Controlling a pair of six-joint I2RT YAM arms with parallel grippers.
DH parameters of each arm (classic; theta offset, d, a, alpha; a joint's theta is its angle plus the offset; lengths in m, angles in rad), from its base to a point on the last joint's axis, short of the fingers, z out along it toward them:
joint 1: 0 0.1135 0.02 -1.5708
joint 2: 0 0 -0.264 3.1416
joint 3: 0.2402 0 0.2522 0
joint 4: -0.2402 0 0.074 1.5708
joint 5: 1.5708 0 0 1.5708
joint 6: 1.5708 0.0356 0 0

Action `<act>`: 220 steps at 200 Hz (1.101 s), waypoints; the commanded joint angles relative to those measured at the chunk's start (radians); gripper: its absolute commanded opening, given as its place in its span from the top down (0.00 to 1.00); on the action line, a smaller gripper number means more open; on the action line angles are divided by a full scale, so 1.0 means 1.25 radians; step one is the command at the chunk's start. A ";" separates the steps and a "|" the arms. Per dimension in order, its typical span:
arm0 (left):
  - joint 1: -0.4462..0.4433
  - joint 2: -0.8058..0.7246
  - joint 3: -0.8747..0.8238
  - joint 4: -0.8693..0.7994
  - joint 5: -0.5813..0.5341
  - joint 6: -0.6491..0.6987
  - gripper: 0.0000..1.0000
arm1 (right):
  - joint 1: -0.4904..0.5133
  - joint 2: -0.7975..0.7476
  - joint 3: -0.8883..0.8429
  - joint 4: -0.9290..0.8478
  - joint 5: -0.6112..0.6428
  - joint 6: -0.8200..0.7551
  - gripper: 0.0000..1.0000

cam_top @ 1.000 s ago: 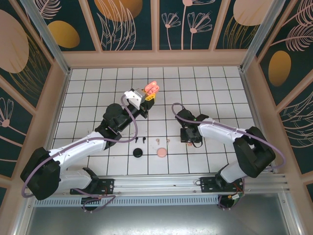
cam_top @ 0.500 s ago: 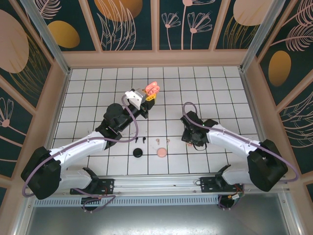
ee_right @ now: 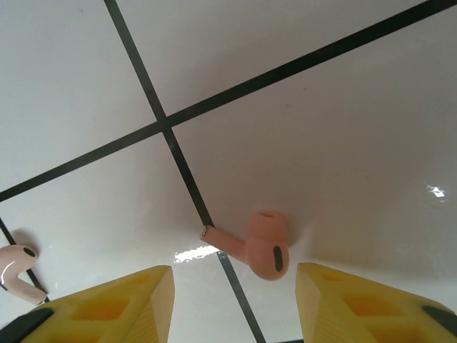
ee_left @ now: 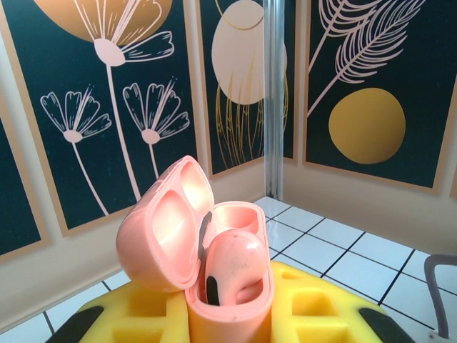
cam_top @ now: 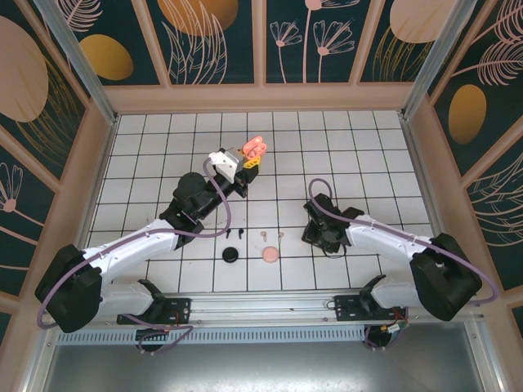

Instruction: Insert the wireless bluetooth earbuds into the charging case

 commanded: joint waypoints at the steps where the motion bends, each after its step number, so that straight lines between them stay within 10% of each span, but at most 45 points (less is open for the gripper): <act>1: -0.005 -0.002 0.007 0.037 0.011 0.002 1.00 | 0.001 0.030 0.019 0.022 -0.001 -0.003 0.51; 220: -0.005 -0.003 -0.006 0.053 0.013 0.003 1.00 | -0.008 0.030 0.102 0.006 0.065 0.010 0.51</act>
